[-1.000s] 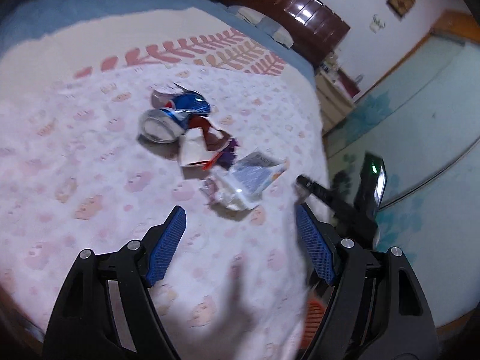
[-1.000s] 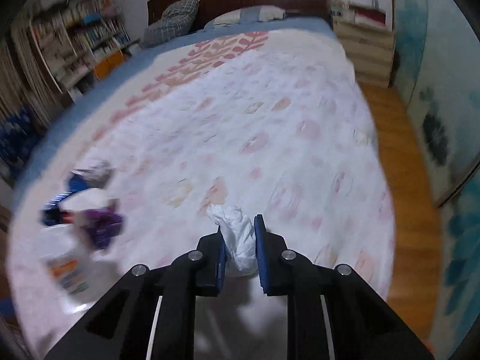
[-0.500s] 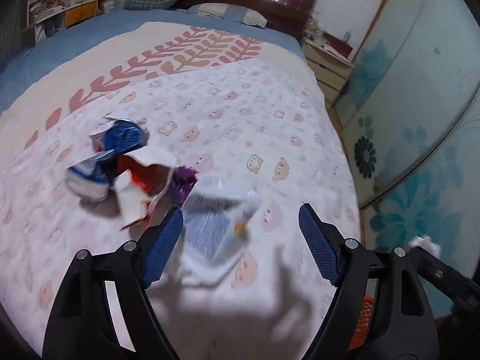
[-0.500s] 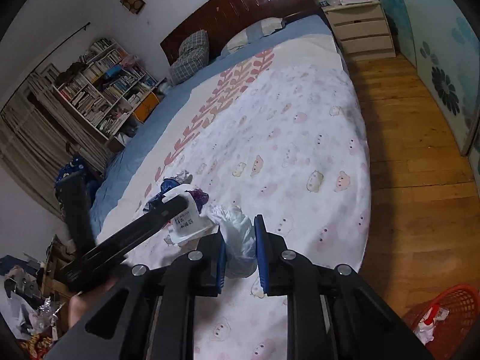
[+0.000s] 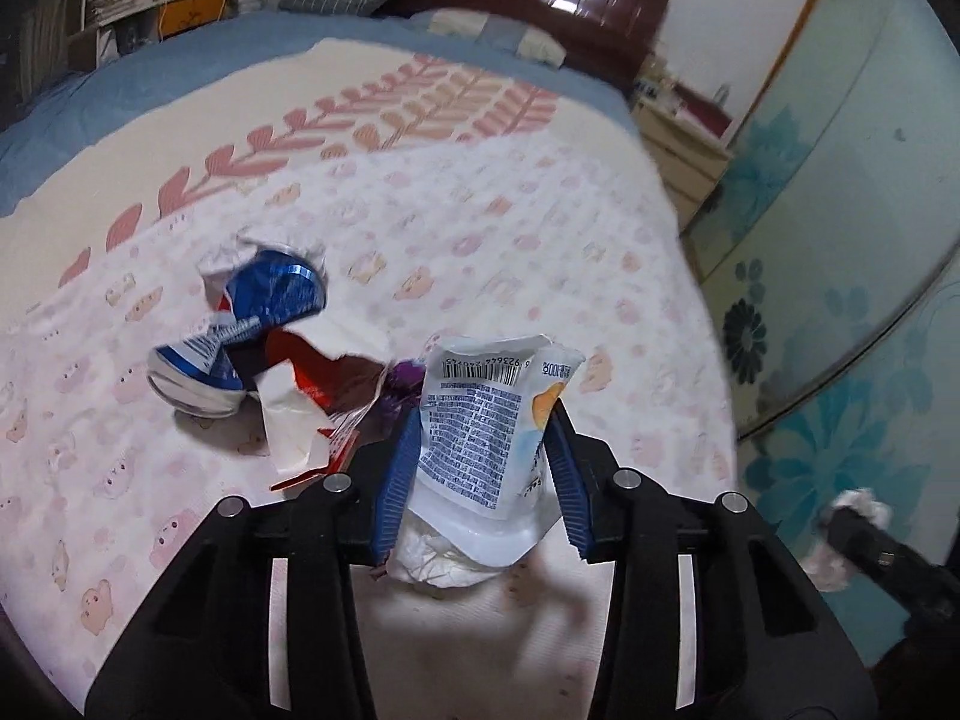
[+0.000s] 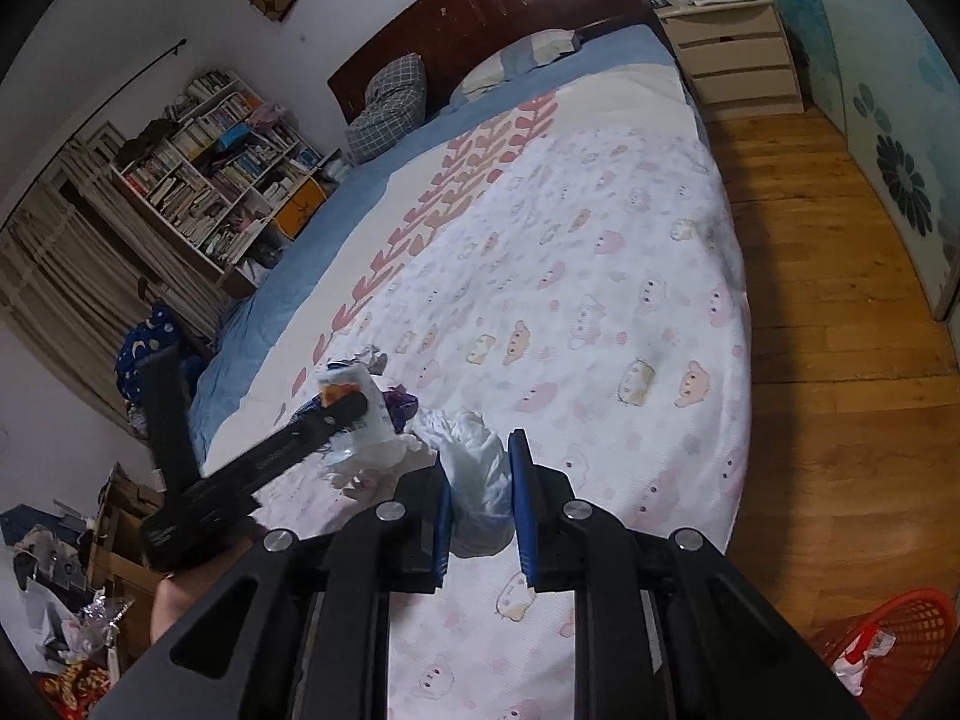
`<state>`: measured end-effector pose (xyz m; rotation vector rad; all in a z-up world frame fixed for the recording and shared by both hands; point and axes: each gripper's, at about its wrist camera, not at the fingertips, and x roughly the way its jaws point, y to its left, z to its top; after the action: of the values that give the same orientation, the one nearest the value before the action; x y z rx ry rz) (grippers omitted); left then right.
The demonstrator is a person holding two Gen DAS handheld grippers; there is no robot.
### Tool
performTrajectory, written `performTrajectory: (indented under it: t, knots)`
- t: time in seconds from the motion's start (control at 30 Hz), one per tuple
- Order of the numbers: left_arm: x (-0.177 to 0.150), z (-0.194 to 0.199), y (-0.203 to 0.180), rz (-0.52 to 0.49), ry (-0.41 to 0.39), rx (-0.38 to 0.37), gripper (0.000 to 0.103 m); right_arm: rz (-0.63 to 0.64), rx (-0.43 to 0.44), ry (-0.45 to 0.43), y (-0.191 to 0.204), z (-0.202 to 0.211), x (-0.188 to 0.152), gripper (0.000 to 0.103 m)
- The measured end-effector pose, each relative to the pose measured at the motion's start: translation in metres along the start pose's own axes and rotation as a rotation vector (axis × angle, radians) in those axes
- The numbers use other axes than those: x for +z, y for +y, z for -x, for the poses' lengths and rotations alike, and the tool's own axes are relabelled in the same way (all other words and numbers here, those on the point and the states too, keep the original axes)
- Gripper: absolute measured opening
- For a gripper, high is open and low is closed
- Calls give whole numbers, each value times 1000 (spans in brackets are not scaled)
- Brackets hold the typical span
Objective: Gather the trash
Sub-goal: 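Grasp the white tissue with the right gripper while the left grasps the clear wrapper, then carry the tissue and clear wrapper to the red basket and open both grippers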
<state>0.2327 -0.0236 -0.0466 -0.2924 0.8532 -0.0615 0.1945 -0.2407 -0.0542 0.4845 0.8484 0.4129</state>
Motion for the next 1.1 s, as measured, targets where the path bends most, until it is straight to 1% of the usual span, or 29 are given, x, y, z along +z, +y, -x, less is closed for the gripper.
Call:
performTrajectory:
  t: [0.13,0.23,0.33,0.37,0.4,0.43,0.5,0.57,0.67,0.73,0.8,0.87,0.9,0.97,1.0,1.03,1.07,1.1]
  knots:
    - [-8,42,-4,0,-71,-22,43,8,16,-20,7,0,3,19]
    - [-13,74,-2,5,-124,-28,43,18,38,-56,16,7,3,19]
    - [-18,103,5,27,-180,-25,43,17,75,-60,25,16,-7,19]
    - [-21,109,10,39,-195,-12,44,19,79,-54,27,19,-13,19]
    - [-25,112,15,43,-194,10,44,18,85,-47,29,21,-18,19]
    - [-32,112,21,48,-186,53,44,13,93,-40,29,24,-24,19]
    - [-39,114,33,89,-170,83,44,23,96,-33,31,30,-33,19]
    - [-45,122,40,115,-170,77,43,33,99,-38,33,39,-39,19]
    - [-50,143,37,97,-200,49,43,39,101,-54,30,53,-44,19]
    - [-56,163,32,94,-216,14,43,42,105,-74,27,71,-47,19]
    - [-61,183,21,69,-238,-12,43,44,113,-92,22,92,-46,19]
    - [-65,200,2,45,-257,-51,43,54,109,-125,10,127,-47,19]
    - [-66,208,-11,27,-264,-81,43,78,87,-147,0,151,-49,19]
    - [-68,224,-48,-28,-276,-132,43,101,35,-179,-21,188,-54,19]
    - [-70,227,-63,-47,-274,-157,43,99,-5,-195,-42,213,-60,19]
    - [-72,232,-90,-81,-274,-203,43,91,-30,-201,-55,227,-63,20]
    - [-76,234,-107,-107,-274,-227,43,71,-69,-207,-77,246,-70,21]
    - [-82,235,-132,-146,-272,-255,43,46,-100,-212,-96,260,-77,21]
